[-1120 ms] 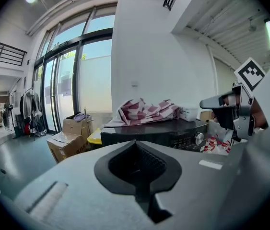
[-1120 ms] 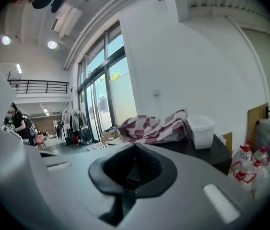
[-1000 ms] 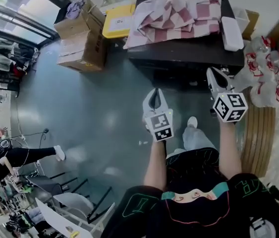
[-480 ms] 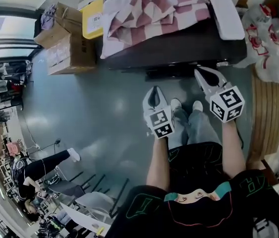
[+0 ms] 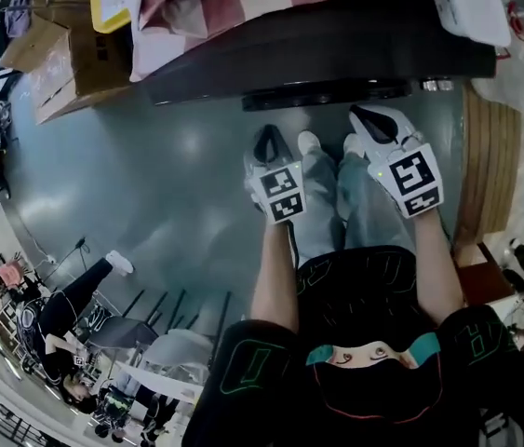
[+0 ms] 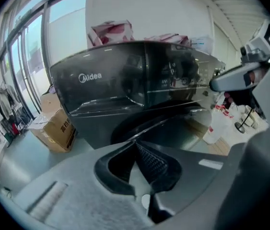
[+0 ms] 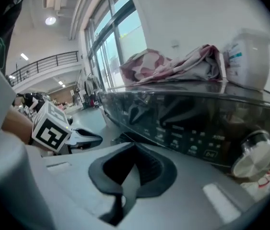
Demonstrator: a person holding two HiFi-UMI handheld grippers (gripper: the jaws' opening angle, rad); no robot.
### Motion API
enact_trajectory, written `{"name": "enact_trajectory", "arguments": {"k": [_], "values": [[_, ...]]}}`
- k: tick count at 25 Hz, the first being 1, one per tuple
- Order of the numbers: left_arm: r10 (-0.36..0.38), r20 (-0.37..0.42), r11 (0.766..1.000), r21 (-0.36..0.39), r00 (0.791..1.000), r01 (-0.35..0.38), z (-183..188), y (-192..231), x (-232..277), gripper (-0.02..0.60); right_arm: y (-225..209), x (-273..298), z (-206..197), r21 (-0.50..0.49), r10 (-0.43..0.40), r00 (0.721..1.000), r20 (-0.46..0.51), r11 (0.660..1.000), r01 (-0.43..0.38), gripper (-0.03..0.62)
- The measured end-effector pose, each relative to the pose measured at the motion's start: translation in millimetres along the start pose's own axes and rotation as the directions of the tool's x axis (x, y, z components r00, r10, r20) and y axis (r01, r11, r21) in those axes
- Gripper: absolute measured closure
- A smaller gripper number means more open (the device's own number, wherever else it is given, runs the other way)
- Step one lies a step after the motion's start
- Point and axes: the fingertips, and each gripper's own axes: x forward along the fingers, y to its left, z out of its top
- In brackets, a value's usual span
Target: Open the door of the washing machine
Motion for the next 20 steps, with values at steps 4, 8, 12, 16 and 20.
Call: {"name": "enact_trajectory", "arguments": {"k": [4,8,12,16,20], "values": [[-0.014,-0.045,0.997,0.074,0.999,0.018,-20.0,18.7,24.9,0.571,3.0,14.6,-4.6,-0.106,-0.042,0.997,-0.069,0.994,0.035,0.591],[-0.082,-0.078,0.987,0.131,0.994,0.092,-29.1,28.2,44.5,0.541,9.2,33.3,-7.8,-0.195,-0.034,0.989,-0.146,0.981,0.005,0.476],[-0.131,-0.12,0.967,0.204,0.984,0.154,-36.0,32.3,61.1,0.457,16.1,46.5,-12.4,-0.316,-0.067,0.97,-0.233,0.949,-0.011,0.471],[-0.155,-0.158,0.939,0.285,0.975,0.195,-43.8,38.1,77.9,0.445,24.7,56.1,-16.4,-0.421,-0.115,0.951,-0.286,0.907,-0.017,0.45],[-0.188,-0.189,0.891,0.38,0.964,0.248,-47.2,40.2,91.1,0.426,28.7,66.4,-18.6,-0.484,-0.158,0.939,-0.307,0.875,-0.011,0.45]]}}
